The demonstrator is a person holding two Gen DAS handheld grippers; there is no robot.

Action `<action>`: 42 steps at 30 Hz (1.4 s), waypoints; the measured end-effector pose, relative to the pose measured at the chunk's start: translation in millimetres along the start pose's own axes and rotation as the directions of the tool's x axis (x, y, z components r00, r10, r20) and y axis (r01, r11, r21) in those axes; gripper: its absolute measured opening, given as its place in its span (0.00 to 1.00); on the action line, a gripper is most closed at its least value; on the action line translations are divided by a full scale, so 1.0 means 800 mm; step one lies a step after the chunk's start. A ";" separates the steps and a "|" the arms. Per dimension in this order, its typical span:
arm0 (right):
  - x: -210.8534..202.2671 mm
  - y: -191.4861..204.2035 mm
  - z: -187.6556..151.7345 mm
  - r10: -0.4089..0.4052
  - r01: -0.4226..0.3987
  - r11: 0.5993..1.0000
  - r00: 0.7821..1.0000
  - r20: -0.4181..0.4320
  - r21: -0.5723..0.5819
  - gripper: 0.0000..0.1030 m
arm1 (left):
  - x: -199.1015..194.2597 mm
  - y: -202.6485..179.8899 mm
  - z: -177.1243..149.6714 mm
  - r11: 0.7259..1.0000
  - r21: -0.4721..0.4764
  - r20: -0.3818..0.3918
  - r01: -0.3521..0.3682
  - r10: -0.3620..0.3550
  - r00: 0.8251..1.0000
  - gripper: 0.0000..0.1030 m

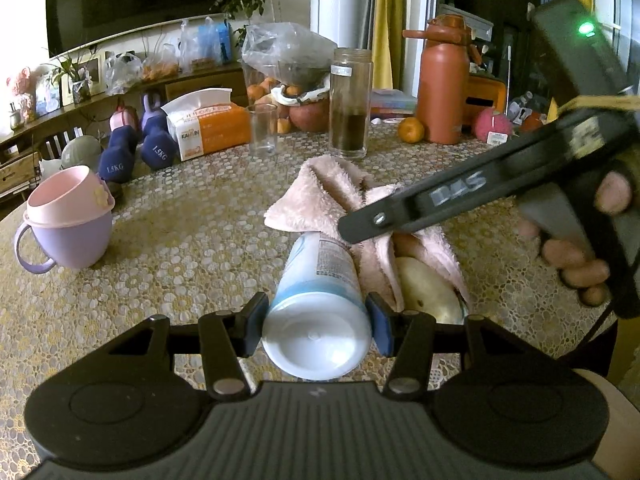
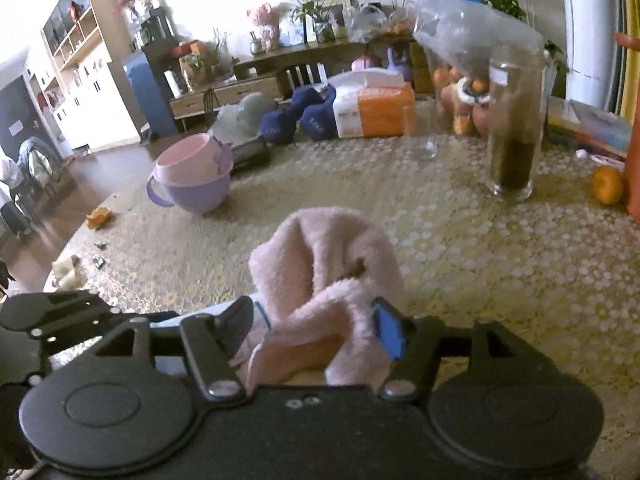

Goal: Organize objects
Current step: 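Rub the towel along the bottle body with the right gripper, then wipe the bottle's blue base with the towel in the right gripper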

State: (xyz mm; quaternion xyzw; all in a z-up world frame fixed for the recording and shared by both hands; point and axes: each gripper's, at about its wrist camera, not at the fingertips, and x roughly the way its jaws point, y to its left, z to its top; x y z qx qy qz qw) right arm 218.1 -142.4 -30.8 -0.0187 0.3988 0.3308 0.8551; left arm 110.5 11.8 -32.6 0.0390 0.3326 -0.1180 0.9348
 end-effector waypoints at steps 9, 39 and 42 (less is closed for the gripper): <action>0.022 -0.023 0.002 -0.025 0.028 0.987 0.999 -0.023 0.159 0.18 | -0.001 0.000 -0.001 1.000 -0.006 -0.002 0.002 -0.002 1.000 0.51; -0.048 0.046 -0.011 0.186 -0.185 0.982 0.982 0.022 -0.033 0.14 | 0.000 0.001 0.009 1.000 0.000 0.008 -0.003 0.003 1.000 0.51; -0.034 0.039 -0.008 0.143 -0.142 0.989 0.990 0.017 -0.025 0.14 | 0.001 0.007 0.010 1.000 -0.019 0.008 0.006 -0.006 1.000 0.51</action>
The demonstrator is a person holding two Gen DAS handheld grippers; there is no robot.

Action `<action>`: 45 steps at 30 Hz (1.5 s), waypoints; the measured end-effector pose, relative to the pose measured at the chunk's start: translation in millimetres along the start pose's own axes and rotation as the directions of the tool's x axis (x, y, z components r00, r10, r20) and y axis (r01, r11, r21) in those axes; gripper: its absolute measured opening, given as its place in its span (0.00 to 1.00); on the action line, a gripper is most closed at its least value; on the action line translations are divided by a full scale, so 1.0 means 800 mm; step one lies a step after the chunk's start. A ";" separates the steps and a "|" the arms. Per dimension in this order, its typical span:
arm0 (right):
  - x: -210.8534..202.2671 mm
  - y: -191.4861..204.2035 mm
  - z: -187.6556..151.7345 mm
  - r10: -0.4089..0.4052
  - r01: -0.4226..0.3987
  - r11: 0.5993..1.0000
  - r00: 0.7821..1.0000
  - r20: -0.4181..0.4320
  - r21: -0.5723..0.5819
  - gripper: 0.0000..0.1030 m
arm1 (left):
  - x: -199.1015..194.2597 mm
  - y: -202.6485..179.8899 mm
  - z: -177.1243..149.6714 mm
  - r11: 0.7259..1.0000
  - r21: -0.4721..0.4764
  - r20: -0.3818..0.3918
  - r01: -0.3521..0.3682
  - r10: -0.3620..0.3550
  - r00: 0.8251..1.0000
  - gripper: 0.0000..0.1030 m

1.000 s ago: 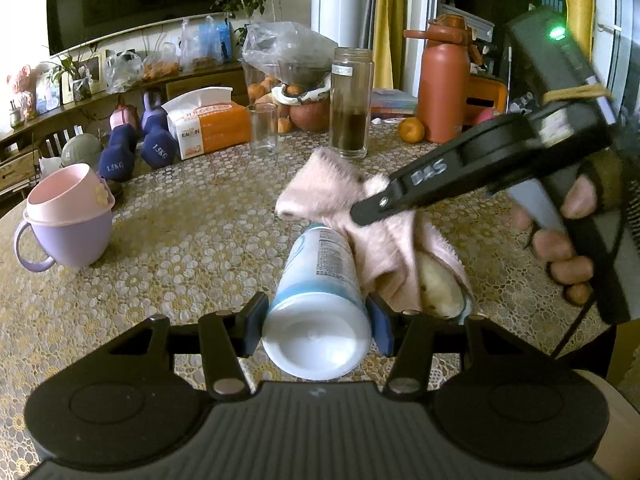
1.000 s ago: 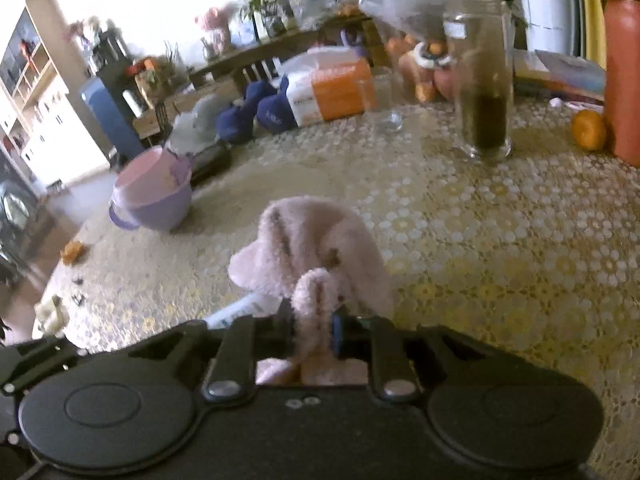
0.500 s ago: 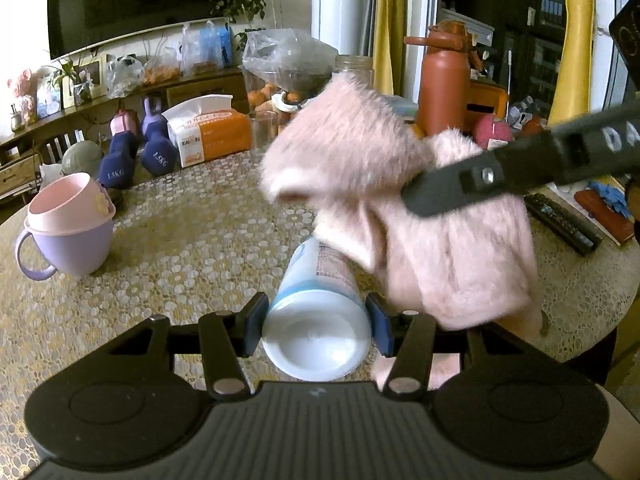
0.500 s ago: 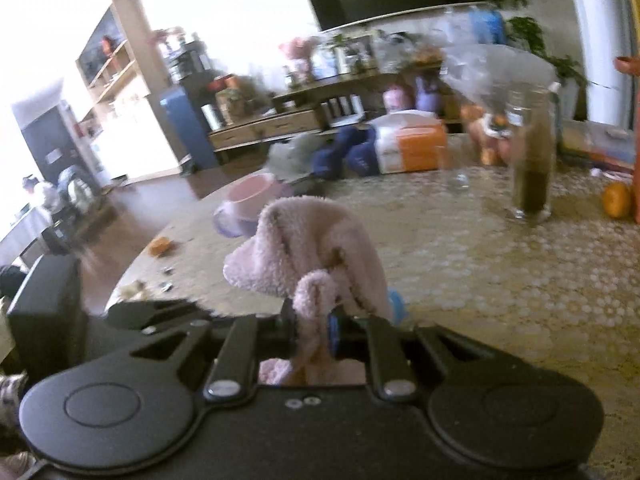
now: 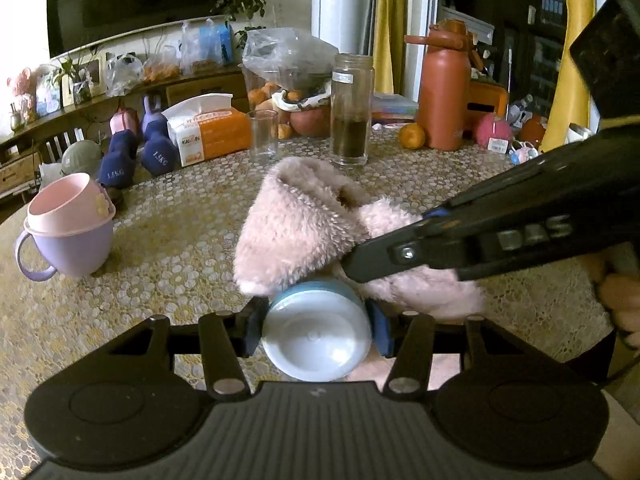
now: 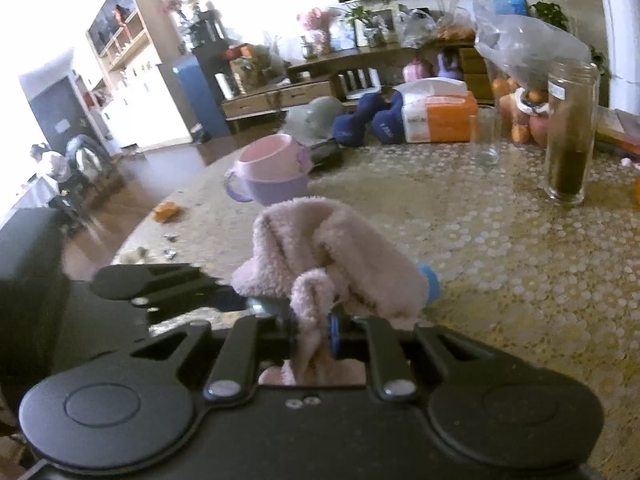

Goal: Organize objects
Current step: 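Wipe the bottle's blue base with the towel in the right gripper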

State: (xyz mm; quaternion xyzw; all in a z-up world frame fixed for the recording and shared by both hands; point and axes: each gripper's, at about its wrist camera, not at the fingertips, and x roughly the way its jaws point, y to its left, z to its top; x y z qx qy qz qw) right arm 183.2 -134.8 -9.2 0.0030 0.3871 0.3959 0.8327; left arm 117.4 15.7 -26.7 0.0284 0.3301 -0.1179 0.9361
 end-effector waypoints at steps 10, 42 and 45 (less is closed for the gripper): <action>0.034 -0.041 0.010 -0.116 0.117 0.989 0.993 -0.010 0.086 0.14 | -0.001 0.008 0.004 0.999 -0.038 0.008 0.018 -0.018 1.000 0.51; -0.019 -0.002 0.020 0.136 -0.134 0.990 0.989 0.052 -0.046 0.14 | 0.001 -0.003 0.016 1.000 0.006 0.032 -0.003 0.003 0.999 0.51; -0.006 -0.006 0.019 0.119 -0.117 0.992 0.992 0.038 -0.036 0.14 | 0.002 0.002 0.012 1.000 -0.016 0.021 0.005 -0.005 1.000 0.51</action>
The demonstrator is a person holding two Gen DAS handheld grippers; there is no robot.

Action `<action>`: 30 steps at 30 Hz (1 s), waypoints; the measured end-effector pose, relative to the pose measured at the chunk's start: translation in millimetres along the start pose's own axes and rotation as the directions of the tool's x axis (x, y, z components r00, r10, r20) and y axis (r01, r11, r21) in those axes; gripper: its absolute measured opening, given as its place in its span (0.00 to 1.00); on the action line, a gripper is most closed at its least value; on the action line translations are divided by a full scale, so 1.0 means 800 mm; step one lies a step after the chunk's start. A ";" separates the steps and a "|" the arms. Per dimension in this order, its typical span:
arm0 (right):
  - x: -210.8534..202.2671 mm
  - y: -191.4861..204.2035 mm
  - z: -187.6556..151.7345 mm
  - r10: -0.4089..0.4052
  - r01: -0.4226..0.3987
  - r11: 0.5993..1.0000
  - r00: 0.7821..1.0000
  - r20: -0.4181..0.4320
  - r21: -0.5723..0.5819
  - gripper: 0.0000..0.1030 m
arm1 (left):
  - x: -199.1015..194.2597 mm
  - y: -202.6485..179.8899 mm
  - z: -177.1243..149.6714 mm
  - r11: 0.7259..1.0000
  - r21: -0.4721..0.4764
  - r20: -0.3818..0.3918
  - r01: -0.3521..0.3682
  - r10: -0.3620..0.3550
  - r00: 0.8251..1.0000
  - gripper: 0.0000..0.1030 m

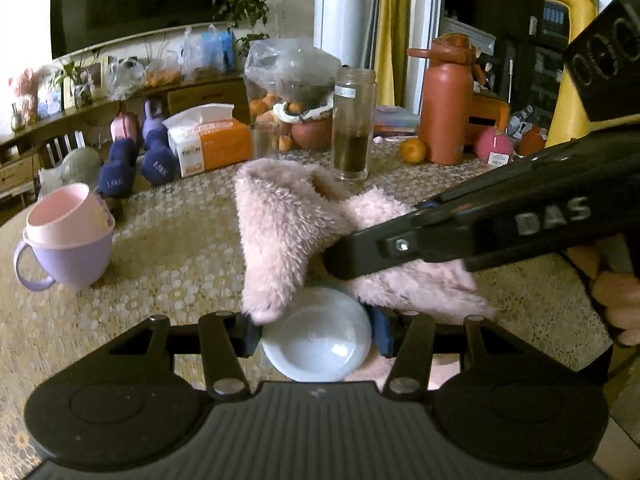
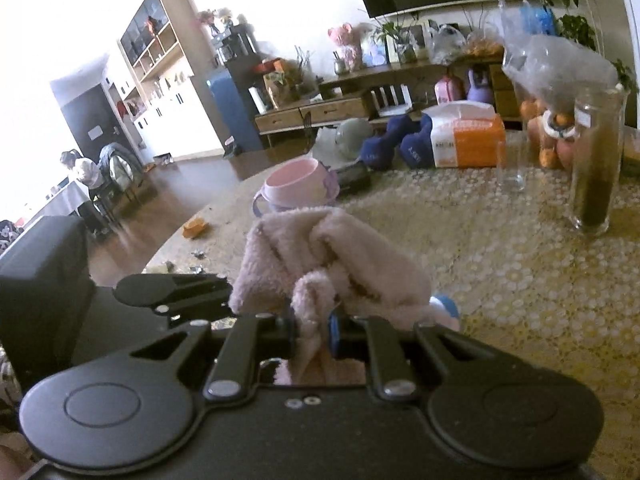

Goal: Organize objects
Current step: 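Wipe the bottle's blue base with the towel in the right gripper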

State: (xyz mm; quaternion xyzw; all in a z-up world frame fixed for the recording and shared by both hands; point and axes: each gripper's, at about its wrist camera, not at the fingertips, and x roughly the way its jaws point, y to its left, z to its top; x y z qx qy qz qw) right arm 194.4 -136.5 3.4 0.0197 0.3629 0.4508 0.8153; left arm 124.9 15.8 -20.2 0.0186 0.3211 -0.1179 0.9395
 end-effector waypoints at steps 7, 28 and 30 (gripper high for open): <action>0.023 -0.022 -0.003 -0.106 0.107 0.994 0.994 -0.033 0.038 0.14 | 0.001 0.002 -0.008 1.000 0.001 -0.004 0.005 -0.005 1.000 0.51; 0.064 -0.049 0.008 -0.312 0.315 0.949 0.945 -0.097 0.019 0.14 | 0.001 0.008 -0.010 1.000 -0.021 -0.009 0.019 -0.019 1.000 0.51; 0.068 -0.050 0.009 -0.336 0.339 0.941 0.936 -0.105 0.007 0.14 | 0.001 0.008 -0.010 1.000 -0.022 -0.010 0.019 -0.019 1.000 0.51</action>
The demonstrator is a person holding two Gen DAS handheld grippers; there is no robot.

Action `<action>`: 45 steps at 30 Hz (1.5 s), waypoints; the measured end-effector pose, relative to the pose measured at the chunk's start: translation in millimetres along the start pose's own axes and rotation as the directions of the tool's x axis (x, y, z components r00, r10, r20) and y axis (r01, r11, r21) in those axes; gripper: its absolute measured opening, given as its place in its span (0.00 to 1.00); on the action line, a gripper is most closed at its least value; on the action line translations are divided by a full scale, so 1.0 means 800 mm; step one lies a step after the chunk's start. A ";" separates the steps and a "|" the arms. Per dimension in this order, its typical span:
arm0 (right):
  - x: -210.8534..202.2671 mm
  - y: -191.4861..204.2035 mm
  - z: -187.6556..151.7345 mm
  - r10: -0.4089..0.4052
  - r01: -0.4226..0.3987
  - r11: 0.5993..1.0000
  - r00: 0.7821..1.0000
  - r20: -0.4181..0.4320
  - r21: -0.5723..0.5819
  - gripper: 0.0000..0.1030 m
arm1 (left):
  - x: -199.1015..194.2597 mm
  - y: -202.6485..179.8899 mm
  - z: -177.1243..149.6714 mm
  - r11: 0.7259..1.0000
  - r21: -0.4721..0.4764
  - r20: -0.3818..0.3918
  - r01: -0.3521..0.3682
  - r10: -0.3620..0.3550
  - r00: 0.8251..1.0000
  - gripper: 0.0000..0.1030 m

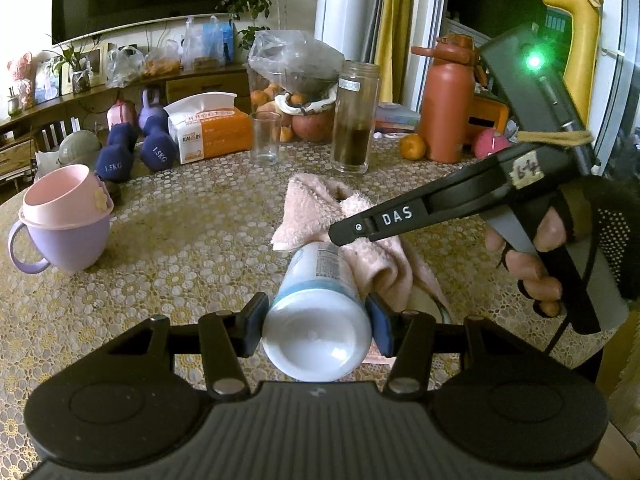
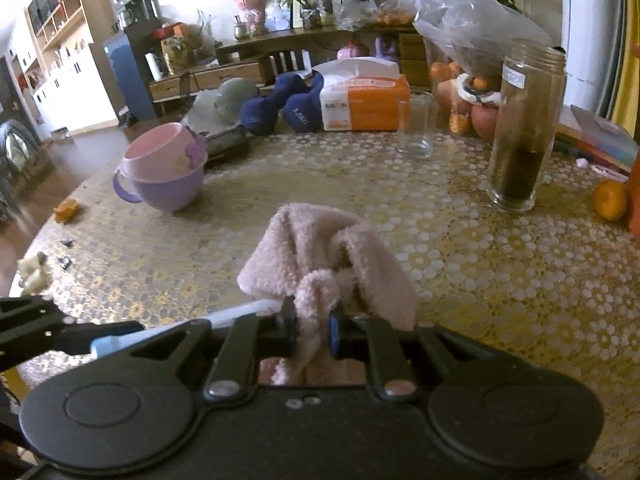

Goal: Organize objects
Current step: 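Wipe the bottle's blue base with the towel in the right gripper, then rub the towel over the bottle once more with the right gripper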

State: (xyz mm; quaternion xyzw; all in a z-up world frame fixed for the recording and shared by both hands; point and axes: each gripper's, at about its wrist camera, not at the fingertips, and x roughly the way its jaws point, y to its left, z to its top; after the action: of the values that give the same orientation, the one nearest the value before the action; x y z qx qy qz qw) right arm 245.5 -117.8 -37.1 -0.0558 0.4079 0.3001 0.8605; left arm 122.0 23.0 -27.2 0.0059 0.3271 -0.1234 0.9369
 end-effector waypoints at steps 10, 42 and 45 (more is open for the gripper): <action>-0.025 -0.019 -0.003 -0.147 0.148 0.988 0.989 0.017 -0.054 0.13 | 0.004 0.009 -0.008 0.999 -0.031 -0.016 0.013 -0.014 1.000 0.51; -0.074 0.066 -0.020 0.180 -0.182 0.963 0.983 -0.028 -0.199 0.14 | 0.001 0.011 -0.005 0.999 -0.034 -0.006 0.005 -0.005 1.000 0.51; -0.062 0.057 -0.014 0.180 -0.183 0.971 0.983 -0.029 -0.154 0.14 | 0.001 0.013 -0.007 0.999 -0.039 -0.005 0.009 -0.009 1.000 0.51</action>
State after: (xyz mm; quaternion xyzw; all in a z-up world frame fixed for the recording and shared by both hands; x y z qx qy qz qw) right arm 188.1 -107.8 -1.7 -0.0874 0.3928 0.4081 0.8195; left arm 121.4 33.2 -32.4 -0.0134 0.3321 -0.1211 0.9354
